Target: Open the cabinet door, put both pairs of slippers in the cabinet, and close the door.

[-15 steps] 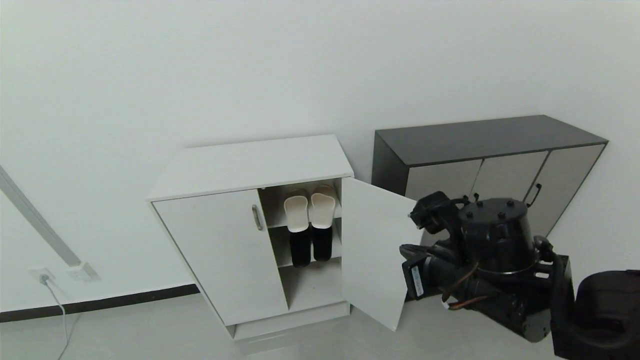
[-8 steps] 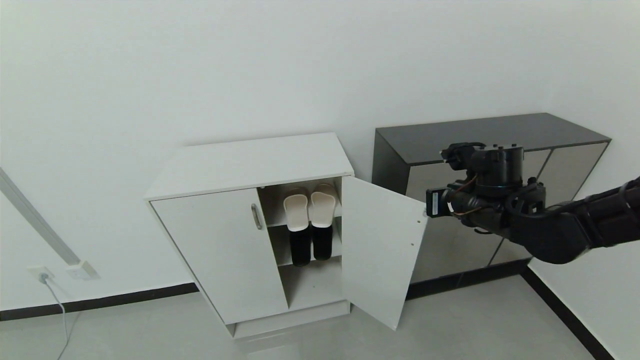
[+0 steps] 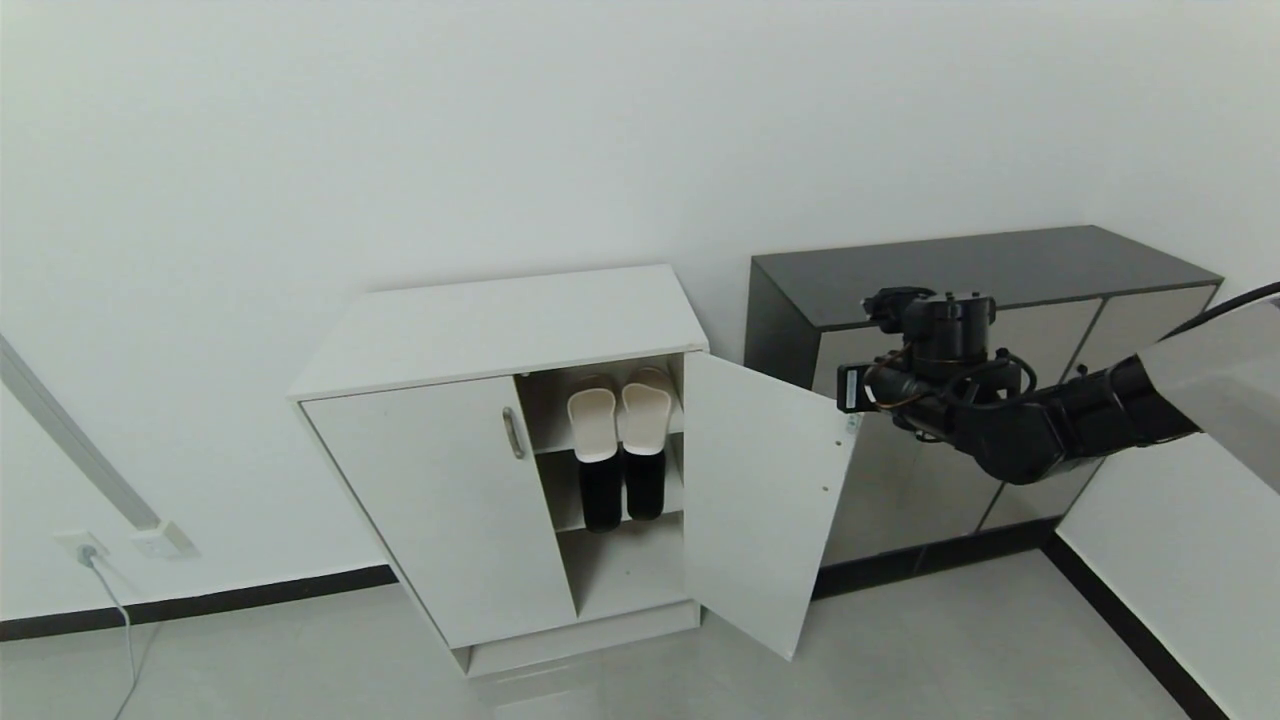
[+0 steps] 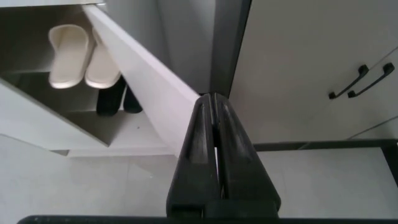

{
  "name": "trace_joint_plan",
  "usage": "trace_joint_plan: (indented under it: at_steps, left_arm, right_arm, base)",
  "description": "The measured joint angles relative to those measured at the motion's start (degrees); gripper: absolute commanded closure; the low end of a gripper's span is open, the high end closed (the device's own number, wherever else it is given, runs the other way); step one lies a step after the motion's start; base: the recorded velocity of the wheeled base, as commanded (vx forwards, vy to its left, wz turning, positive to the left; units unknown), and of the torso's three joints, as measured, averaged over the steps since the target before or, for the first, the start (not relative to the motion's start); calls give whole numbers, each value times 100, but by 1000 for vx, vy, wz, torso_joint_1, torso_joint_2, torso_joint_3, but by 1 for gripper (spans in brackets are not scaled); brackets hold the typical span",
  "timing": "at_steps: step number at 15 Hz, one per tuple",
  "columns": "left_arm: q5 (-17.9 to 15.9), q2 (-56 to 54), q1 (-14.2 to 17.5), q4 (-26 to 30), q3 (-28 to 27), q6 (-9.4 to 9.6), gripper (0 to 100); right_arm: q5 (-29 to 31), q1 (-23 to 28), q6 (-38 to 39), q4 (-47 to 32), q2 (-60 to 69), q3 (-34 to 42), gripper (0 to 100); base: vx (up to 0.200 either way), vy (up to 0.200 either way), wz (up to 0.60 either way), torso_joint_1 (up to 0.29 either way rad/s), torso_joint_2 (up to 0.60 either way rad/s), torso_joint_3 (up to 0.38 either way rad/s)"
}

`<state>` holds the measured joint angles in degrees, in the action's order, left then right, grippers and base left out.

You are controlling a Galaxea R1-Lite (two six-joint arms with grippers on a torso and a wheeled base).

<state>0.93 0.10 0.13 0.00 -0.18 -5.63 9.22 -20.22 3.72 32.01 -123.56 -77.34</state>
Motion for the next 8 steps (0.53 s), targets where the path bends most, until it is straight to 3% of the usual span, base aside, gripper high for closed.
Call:
trace_joint_plan:
  at_steps: [8]
  left_arm:
    - [0,0,7,0,0,-5,100]
  right_arm:
    - [2,291,-11,-5,-719,-557,100]
  base:
    - [0,0,0,0,0,0]
